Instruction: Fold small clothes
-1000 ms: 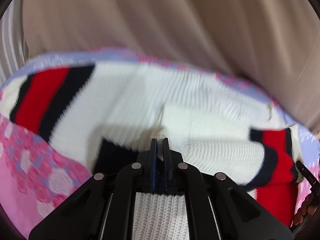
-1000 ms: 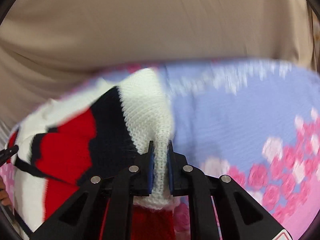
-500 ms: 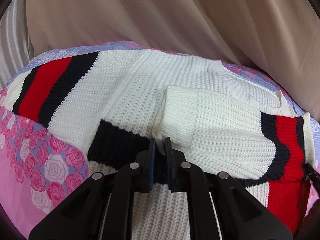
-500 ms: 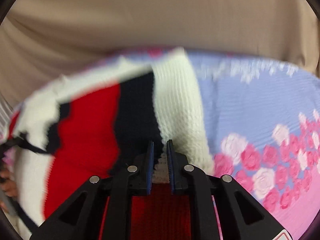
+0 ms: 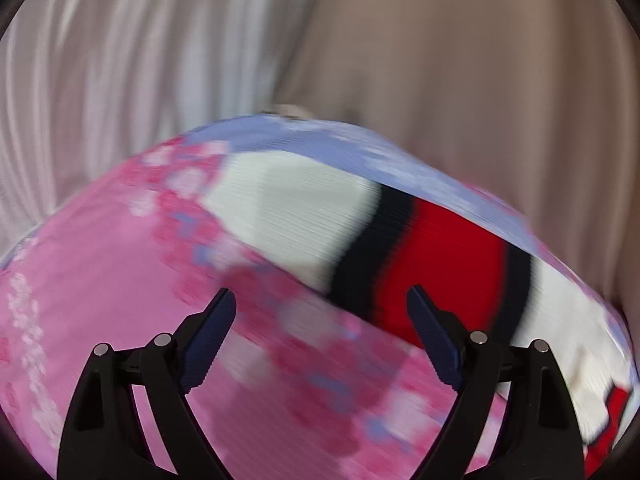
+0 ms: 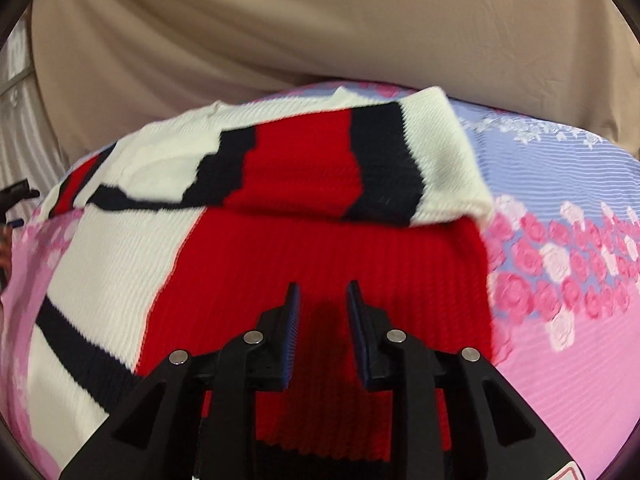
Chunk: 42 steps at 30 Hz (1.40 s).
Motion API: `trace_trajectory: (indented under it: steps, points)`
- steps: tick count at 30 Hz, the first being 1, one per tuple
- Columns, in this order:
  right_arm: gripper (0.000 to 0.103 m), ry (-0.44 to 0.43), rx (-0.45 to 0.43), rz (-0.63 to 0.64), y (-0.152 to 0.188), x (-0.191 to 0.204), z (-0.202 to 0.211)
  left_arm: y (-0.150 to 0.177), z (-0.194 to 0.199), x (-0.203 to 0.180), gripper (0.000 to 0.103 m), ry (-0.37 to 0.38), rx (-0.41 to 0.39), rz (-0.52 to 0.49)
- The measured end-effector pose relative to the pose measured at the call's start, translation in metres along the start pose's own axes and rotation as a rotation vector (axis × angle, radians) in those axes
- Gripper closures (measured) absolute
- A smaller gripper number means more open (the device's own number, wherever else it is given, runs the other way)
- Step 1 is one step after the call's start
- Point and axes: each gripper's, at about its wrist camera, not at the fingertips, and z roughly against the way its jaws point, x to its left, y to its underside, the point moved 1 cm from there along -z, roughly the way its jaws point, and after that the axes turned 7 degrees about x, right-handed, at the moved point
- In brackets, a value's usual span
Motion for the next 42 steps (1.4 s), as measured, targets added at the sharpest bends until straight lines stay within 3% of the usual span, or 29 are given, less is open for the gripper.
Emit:
trace_trajectory:
  steps: [3, 5, 7, 8, 10, 11, 12, 13, 15, 18, 20, 22, 26, 30, 33, 36, 39, 42]
  points:
    - [0.073, 0.016, 0.007, 0.011, 0.006, 0.005, -0.005, -0.032, -0.035, 0.042, 0.019, -0.038, 0.051, 0.114]
    - [0.064, 0.011, 0.000, 0.002, 0.007, 0.003, -0.005, -0.044, -0.054, 0.059, 0.019, 0.005, 0.093, 0.178]
    - [0.063, 0.008, 0.004, -0.018, 0.009, 0.000, -0.007, -0.051, -0.068, 0.069, 0.023, 0.042, 0.111, 0.246]
    - [0.063, 0.003, 0.004, -0.026, 0.009, -0.001, -0.008, -0.053, -0.074, 0.070, 0.030, 0.069, 0.118, 0.265]
    - [0.063, 0.000, 0.004, -0.036, 0.009, -0.002, -0.008, -0.058, -0.080, 0.065, 0.064, 0.121, 0.126, 0.277]
    - [0.063, 0.001, 0.004, -0.036, 0.009, -0.002, -0.008, -0.058, -0.082, 0.060, 0.074, 0.137, 0.130, 0.268]
    - [0.063, 0.005, 0.003, -0.036, 0.008, -0.001, -0.008, -0.061, -0.080, 0.052, 0.094, 0.135, 0.129, 0.249]
    - [0.062, 0.008, 0.003, -0.033, 0.008, 0.000, -0.008, -0.065, -0.074, 0.041, 0.096, 0.137, 0.115, 0.224]
    - [0.062, 0.011, -0.002, -0.034, 0.009, 0.000, -0.008, -0.064, -0.051, 0.016, 0.097, 0.153, 0.059, 0.163]
    - [0.062, 0.002, -0.009, -0.047, 0.009, -0.002, -0.007, -0.054, 0.021, -0.042, 0.097, 0.252, -0.067, 0.011]
    - [0.062, -0.008, -0.013, -0.059, 0.009, -0.003, -0.007, -0.030, 0.083, -0.096, 0.097, 0.341, -0.157, -0.136]
    - [0.062, -0.005, -0.020, -0.073, 0.009, -0.005, -0.006, 0.000, 0.126, -0.147, 0.097, 0.432, -0.193, -0.265]
    - [0.061, -0.025, -0.023, -0.098, 0.010, -0.010, -0.006, 0.098, 0.175, -0.244, 0.097, 0.629, -0.125, -0.488]
    - [0.056, -0.063, -0.029, -0.118, 0.010, -0.015, -0.004, 0.196, 0.151, -0.310, 0.092, 0.695, 0.047, -0.632]
    - [0.053, -0.087, -0.046, -0.145, 0.011, -0.022, 0.000, 0.237, 0.111, -0.324, 0.092, 0.663, 0.174, -0.660]
    - [0.052, -0.109, -0.047, -0.178, 0.008, -0.030, 0.005, 0.233, 0.094, -0.297, 0.088, 0.642, 0.230, -0.582]
    - [0.051, -0.150, -0.057, -0.151, -0.008, -0.026, 0.014, 0.205, 0.098, -0.237, 0.061, 0.593, 0.163, -0.457]
    - [0.043, -0.239, -0.027, -0.120, -0.035, -0.012, 0.006, 0.167, 0.087, -0.194, 0.046, 0.494, 0.099, -0.327]
